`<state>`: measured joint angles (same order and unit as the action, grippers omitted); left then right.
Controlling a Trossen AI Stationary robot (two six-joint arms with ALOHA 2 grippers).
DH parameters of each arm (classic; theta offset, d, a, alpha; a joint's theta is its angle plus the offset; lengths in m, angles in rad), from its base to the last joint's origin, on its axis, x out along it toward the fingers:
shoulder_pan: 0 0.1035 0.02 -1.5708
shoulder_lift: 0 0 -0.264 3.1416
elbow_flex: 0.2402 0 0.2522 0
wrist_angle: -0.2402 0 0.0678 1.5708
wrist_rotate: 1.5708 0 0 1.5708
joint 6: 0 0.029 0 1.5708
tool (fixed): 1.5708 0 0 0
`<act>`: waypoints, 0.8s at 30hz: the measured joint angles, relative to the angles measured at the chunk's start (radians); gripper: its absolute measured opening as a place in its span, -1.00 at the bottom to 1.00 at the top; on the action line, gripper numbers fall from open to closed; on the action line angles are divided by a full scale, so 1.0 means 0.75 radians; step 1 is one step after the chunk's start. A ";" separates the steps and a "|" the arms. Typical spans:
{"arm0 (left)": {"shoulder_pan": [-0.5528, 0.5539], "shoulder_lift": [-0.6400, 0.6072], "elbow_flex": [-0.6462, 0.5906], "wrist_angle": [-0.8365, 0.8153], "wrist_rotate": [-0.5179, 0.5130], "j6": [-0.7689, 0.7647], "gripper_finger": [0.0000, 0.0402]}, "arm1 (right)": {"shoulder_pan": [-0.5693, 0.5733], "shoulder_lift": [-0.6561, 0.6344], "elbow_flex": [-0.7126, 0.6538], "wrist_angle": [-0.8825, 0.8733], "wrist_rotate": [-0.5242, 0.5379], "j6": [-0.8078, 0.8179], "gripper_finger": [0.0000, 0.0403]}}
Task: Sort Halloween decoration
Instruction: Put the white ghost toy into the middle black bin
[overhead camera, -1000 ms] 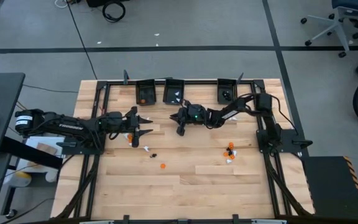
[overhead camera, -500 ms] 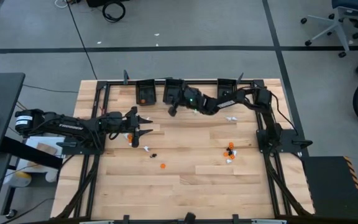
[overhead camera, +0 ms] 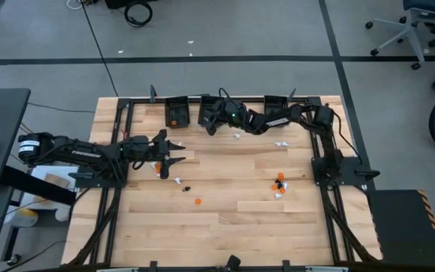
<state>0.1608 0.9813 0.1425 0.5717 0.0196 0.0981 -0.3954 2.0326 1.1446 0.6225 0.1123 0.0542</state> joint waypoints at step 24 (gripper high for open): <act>-0.001 0.000 0.000 0.002 0.000 -0.012 -0.15 | 0.101 -0.330 -0.619 0.053 0.162 0.152 -0.07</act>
<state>0.1597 0.9813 0.1425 0.5732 0.0196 0.0887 -0.3199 1.7849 0.6805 0.6620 0.2335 0.1680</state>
